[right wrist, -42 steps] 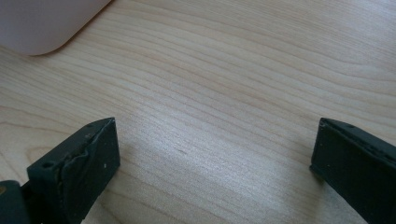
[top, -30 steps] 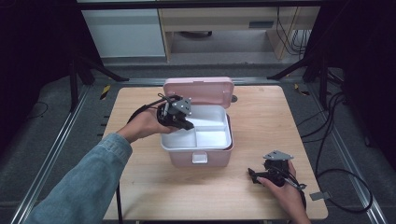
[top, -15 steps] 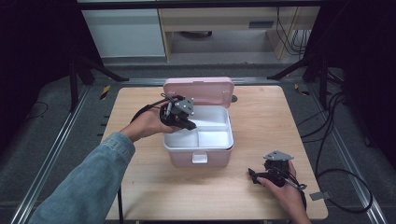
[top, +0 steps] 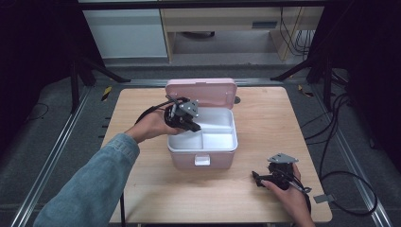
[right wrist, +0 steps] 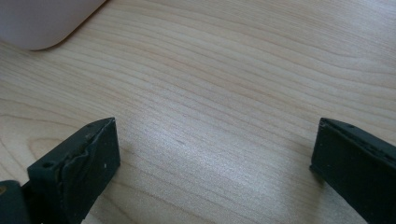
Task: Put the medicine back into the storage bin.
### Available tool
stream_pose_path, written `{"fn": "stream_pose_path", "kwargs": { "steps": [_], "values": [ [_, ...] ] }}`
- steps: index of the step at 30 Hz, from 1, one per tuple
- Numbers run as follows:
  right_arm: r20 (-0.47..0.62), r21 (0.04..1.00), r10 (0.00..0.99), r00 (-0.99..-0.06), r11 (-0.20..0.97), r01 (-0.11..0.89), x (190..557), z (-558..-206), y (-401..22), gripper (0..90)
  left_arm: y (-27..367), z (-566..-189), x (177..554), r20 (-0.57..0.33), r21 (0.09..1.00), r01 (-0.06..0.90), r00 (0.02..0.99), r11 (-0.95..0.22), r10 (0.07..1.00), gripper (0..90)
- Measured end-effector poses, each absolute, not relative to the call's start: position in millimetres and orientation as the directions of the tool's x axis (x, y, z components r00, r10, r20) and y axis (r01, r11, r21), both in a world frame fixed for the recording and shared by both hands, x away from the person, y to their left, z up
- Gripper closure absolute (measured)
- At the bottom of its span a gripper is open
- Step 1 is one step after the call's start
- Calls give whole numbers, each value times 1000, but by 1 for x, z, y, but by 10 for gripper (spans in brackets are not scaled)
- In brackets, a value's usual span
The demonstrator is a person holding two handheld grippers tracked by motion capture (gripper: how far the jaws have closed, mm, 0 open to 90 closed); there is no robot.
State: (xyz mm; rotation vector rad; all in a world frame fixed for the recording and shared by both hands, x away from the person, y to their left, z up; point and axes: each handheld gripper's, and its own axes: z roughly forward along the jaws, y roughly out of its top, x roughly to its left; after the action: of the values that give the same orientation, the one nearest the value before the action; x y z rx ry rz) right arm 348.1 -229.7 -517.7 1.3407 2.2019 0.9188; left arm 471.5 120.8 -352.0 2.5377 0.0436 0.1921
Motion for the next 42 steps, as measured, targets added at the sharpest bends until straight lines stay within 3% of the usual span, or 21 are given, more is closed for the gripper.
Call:
{"fn": "stream_pose_path", "kwargs": {
  "steps": [35,42],
  "values": [
    [0,711,888,-459,323,624,348,-518,-230,14,114,-376,473,124,502,1,990,-865,73,873],
    [4,711,889,-459,320,626,348,-517,-230,15,118,-375,471,134,510,21,985,-860,104,748]
  ]
}}
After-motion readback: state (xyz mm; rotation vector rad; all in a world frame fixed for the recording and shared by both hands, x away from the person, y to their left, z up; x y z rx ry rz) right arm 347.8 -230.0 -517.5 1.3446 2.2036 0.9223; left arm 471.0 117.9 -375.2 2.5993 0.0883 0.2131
